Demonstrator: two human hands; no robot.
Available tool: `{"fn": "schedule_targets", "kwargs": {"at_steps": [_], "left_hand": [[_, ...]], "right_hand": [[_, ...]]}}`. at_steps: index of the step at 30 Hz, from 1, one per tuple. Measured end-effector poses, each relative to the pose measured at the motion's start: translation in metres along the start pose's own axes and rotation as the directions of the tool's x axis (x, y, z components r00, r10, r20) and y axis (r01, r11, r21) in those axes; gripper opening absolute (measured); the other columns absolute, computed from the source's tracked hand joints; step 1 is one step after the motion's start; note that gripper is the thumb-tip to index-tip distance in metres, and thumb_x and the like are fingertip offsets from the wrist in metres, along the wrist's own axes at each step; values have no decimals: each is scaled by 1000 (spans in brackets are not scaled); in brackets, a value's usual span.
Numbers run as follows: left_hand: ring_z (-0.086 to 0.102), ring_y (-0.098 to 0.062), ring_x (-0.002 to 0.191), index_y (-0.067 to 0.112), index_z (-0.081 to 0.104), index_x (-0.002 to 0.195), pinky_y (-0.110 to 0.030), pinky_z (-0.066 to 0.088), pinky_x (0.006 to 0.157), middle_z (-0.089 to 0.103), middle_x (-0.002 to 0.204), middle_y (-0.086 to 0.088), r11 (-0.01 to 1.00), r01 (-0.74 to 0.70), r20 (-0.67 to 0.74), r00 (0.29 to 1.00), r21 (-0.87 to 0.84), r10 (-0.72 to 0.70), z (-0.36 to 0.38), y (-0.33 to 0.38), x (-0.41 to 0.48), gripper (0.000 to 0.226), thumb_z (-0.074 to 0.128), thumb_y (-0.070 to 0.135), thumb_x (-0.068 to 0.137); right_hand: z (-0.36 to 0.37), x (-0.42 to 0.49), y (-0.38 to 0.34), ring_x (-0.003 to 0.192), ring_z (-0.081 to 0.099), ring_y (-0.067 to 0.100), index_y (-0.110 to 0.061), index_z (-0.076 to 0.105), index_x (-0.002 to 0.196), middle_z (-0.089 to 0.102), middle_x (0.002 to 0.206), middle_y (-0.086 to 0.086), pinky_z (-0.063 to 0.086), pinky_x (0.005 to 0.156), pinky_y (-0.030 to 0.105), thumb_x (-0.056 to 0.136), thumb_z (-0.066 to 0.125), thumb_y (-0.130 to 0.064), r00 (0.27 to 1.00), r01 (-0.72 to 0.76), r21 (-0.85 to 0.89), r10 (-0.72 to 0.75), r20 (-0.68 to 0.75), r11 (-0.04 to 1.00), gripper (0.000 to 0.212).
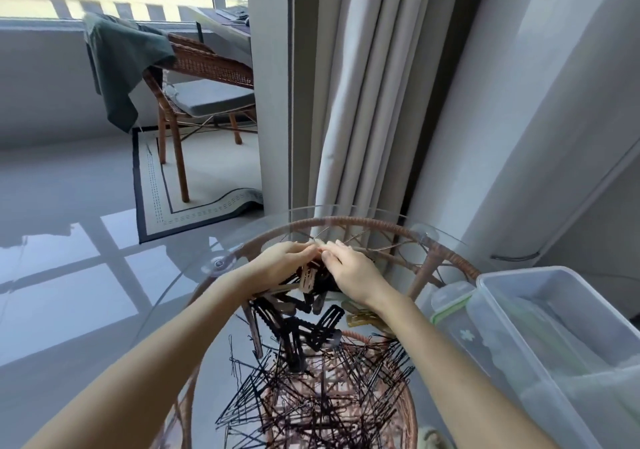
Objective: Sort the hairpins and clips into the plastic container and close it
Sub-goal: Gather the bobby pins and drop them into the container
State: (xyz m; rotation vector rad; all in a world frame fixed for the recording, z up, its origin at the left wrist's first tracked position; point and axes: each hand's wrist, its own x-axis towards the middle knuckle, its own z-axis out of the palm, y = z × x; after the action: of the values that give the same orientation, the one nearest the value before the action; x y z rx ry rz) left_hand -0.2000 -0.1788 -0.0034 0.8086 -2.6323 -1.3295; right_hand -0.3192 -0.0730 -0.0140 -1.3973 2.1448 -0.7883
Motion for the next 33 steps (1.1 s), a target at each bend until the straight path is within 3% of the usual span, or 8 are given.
{"fn": "schedule_targets", "kwargs": {"at_steps": [4,9,12,14,20,24,28,33], "left_hand": [[62,-13,106,25,68,103,-38,44,101,67,115,3,990,-33,-51,998,-138,26,-7,0,-32,36,38,42,94],[60,-24,109,26,62,115,-39,48,91,65,119,-1,985,97,-447,894,140,-24,-12,-27,-64,41,35,47,93],[26,-24,140,25,46,133,-46,19,116,40,146,-4,942,184,-401,914,281,-59,8,-42,-71,51,22,48,95],[9,-26,144,26,37,139,-42,2,118,26,152,-3,922,202,-389,919,330,-63,23,-38,-70,52,18,48,95],[33,-29,135,18,42,136,-51,25,112,45,142,-8,995,86,-397,916,58,-56,47,-3,-69,48,29,43,96],[46,-22,125,18,38,138,-40,35,107,42,142,-8,999,48,-405,914,10,-40,45,8,-85,49,34,43,95],[41,-16,128,26,37,138,-33,32,106,37,146,-2,987,14,-357,933,158,44,34,9,-131,59,38,56,88],[-1,-6,143,65,10,128,-33,-12,115,9,152,19,894,-128,-105,976,430,190,50,4,-216,75,26,90,59]], "right_hand": [[-12,-39,-9,126,47,14,-21,51,132,55,134,-2,36,104,30,99,35,-33,996,68,122,-74,42,990,38],[-46,-71,18,110,55,22,-13,55,122,62,117,6,41,85,30,99,33,-33,927,-123,25,123,-355,992,37],[-29,-77,27,128,44,33,-7,45,132,52,133,13,37,106,44,99,28,-36,927,-234,13,227,-299,972,47],[-4,-79,23,141,26,33,-12,33,142,37,148,10,17,117,47,99,23,-40,949,-229,-115,195,-247,967,52],[30,-82,-14,142,25,18,-15,39,140,37,150,3,1,119,45,100,26,-31,956,-68,25,72,-283,997,45],[12,-103,-29,136,35,18,-19,43,137,42,146,1,18,115,51,99,32,-32,958,-16,158,61,-281,987,41],[-19,-166,-22,122,43,3,-29,42,136,41,145,-10,38,100,25,90,43,-54,992,56,141,-39,-120,988,52],[-34,-254,7,135,-8,-18,-58,10,137,-3,151,-32,1,114,24,57,44,-86,963,172,-113,-143,230,979,91]]}}
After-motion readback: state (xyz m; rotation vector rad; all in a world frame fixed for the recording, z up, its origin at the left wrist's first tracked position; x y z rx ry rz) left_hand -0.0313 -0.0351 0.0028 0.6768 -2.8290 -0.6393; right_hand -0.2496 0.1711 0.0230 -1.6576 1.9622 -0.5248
